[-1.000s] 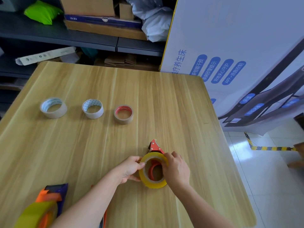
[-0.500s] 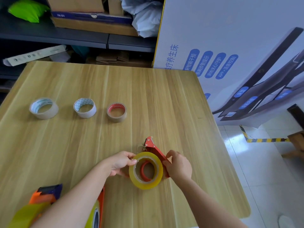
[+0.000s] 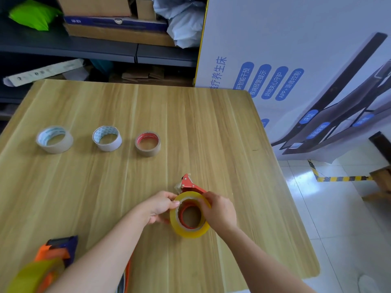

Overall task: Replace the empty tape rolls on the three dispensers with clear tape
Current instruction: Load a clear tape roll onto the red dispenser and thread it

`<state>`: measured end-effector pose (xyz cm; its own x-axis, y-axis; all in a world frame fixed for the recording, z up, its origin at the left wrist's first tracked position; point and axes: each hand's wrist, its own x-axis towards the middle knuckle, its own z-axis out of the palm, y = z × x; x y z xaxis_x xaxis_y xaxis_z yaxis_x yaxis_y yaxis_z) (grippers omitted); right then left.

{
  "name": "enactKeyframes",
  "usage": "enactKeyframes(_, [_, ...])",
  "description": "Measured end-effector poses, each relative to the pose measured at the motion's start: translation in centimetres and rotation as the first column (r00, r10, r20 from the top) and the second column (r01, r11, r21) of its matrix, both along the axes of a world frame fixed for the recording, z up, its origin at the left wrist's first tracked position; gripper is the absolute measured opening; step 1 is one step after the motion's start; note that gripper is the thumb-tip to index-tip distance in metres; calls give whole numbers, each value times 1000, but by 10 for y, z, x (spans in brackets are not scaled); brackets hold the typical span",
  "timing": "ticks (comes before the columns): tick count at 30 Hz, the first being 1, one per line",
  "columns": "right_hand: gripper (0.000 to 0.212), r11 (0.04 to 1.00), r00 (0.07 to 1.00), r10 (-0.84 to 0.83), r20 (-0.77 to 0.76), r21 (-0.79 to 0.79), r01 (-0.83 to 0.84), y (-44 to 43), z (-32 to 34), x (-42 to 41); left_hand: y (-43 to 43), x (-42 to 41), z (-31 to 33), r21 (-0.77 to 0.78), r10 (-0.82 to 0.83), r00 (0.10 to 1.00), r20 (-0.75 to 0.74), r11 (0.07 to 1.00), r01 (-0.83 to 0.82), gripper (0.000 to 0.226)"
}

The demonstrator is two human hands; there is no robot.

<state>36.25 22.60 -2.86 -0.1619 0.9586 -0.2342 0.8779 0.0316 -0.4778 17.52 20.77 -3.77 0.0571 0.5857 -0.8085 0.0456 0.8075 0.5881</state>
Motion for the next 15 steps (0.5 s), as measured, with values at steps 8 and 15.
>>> enactKeyframes(8, [29, 997, 998, 44, 41, 67, -47, 1, 3, 7, -5, 14, -6, 25, 65, 997, 43, 997, -67, 30])
enactKeyframes(15, [23, 997, 998, 48, 38, 53, -50, -8, -7, 17, -11, 34, -23, 69, 67, 991, -119, 996, -59, 37])
